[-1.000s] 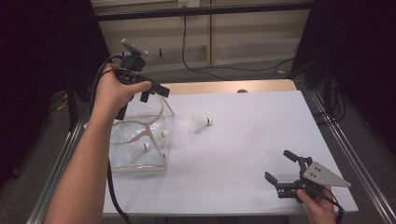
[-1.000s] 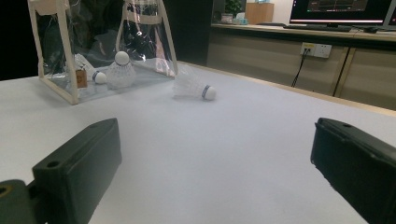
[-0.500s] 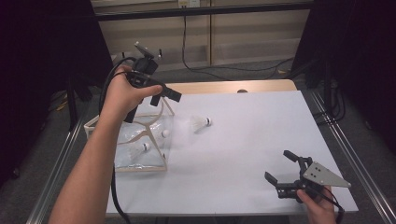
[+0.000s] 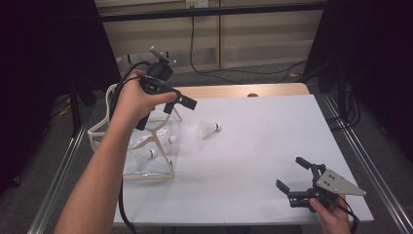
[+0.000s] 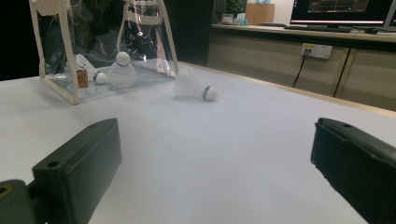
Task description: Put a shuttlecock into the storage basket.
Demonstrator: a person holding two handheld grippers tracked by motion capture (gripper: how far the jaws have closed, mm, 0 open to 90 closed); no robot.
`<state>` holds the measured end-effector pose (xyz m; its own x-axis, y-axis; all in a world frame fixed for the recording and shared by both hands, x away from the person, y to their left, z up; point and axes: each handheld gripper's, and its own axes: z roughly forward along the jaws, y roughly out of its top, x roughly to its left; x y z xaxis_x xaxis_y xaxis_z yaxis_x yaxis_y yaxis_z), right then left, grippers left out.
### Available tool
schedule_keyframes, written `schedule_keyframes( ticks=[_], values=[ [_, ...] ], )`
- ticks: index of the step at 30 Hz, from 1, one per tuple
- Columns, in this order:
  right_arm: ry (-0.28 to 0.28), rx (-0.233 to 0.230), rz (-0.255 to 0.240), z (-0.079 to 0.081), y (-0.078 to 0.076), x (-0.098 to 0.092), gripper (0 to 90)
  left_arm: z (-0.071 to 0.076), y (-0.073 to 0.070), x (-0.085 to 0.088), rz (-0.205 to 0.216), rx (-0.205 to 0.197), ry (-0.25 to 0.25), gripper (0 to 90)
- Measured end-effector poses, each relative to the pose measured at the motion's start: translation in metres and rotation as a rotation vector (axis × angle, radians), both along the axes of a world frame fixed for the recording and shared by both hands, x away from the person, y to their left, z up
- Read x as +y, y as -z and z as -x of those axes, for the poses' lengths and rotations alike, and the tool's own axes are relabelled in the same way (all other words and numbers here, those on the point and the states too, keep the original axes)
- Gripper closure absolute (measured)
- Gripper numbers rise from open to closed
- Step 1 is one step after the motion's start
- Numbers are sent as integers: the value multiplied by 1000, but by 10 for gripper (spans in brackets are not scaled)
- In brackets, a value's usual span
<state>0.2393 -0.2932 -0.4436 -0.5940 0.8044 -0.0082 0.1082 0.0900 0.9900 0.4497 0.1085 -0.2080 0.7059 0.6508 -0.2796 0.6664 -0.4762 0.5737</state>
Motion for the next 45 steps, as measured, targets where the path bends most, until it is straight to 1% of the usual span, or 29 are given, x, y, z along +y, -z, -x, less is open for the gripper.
schedule_keyframes(
  ticks=[5, 6, 8, 10, 14, 16, 18, 19, 25, 27, 28, 29, 32, 36, 38, 40, 42, 45],
  values=[
    [0, 0, 0, 0, 0, 0, 14, 2, 2, -5, -10, -8, 16, 221],
    [0, 0, 0, 0, 0, 0, 14, 3, 3, -7, -8, -10, 8, 208],
    [-1, 1, 0, 0, 0, 0, 14, 2, 5, -8, -20, -13, 19, 193],
    [0, 2, -3, 0, 0, 0, 14, 2, 8, -10, -12, -10, 14, 171],
    [0, 0, -1, 0, 0, 0, 14, 3, 12, -15, -19, -18, 37, 162],
    [0, 0, 0, 0, 0, 0, 14, 4, 14, -18, -21, -22, 34, 150],
    [-1, -1, 1, 0, 0, 0, 14, 4, 17, -20, -17, -20, 32, 137],
    [0, 0, 0, 0, 0, 0, 14, 4, 17, -21, -23, -19, 42, 131],
    [-1, 2, -3, 0, 0, 0, 14, 4, 26, -25, -31, -18, 47, 106],
    [-2, 1, -2, 0, 0, 0, 14, 4, 28, -27, -31, -18, 47, 102],
    [-2, 1, -2, 0, 0, 0, 14, 4, 29, -28, -27, -20, 36, 99],
    [-1, 0, -1, 0, 0, 0, 14, 4, 30, -29, -35, -23, 42, 96],
    [-1, 0, -2, 0, 0, 0, 14, 5, 33, -31, -28, -20, 41, 94],
    [-3, 2, -2, 0, 0, 1, 14, 6, 36, -35, -35, -20, 43, 89],
    [-2, 2, -3, 0, 0, 1, 14, 7, 39, -38, -30, -18, 39, 89],
    [-3, 2, -3, 0, 0, 1, 14, 7, 41, -40, -43, -18, 56, 89],
    [-4, 2, -1, 0, 0, 1, 14, 7, 44, -43, -45, -16, 52, 89],
    [-4, 3, 0, 0, 0, 1, 14, 8, 48, -46, -53, -24, 48, 90]
  ],
)
